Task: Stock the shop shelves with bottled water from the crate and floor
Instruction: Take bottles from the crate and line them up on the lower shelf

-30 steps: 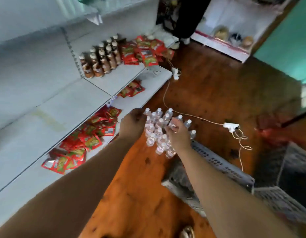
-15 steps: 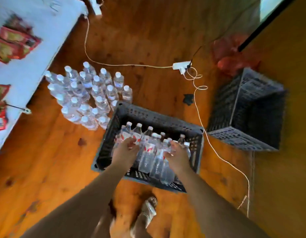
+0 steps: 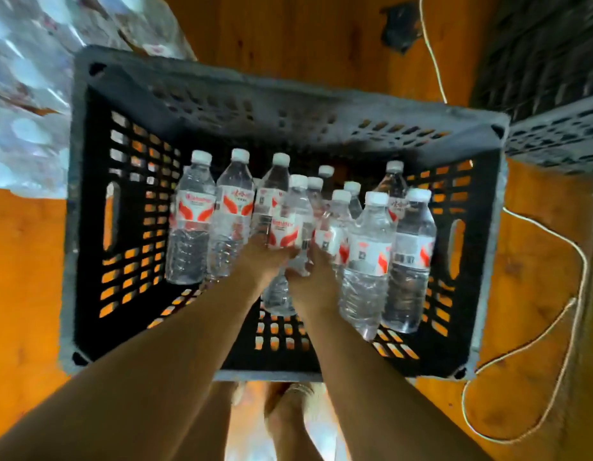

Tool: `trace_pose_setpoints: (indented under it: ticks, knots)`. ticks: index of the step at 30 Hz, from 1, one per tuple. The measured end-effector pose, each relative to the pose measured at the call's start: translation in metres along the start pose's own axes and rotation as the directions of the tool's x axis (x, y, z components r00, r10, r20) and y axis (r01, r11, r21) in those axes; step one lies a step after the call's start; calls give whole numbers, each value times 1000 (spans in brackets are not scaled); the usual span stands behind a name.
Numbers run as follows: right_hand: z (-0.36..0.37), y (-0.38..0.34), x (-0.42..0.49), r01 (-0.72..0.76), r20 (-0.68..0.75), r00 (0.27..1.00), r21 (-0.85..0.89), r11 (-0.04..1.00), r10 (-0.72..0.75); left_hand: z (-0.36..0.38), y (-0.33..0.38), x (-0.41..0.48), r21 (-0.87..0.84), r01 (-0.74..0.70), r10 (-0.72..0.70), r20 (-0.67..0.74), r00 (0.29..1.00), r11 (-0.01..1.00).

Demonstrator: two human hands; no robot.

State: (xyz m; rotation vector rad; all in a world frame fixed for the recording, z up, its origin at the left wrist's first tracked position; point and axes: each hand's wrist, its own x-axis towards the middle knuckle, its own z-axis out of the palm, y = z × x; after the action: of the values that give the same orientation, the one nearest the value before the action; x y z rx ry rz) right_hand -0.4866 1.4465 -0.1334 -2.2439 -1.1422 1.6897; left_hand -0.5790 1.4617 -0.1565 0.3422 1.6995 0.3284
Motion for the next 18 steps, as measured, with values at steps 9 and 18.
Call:
trace_pose_setpoints:
  ticks: [9, 18]
  knots:
    - [-11, 2, -5, -78, 71, 995, 129, 989, 69, -10, -10, -3, 18, -79, 78, 33, 996, 997]
    - [-54, -97, -77, -101, 456, 890, 195, 975, 1, -105, 56, -116, -211, -145, 215, 360, 908, 967]
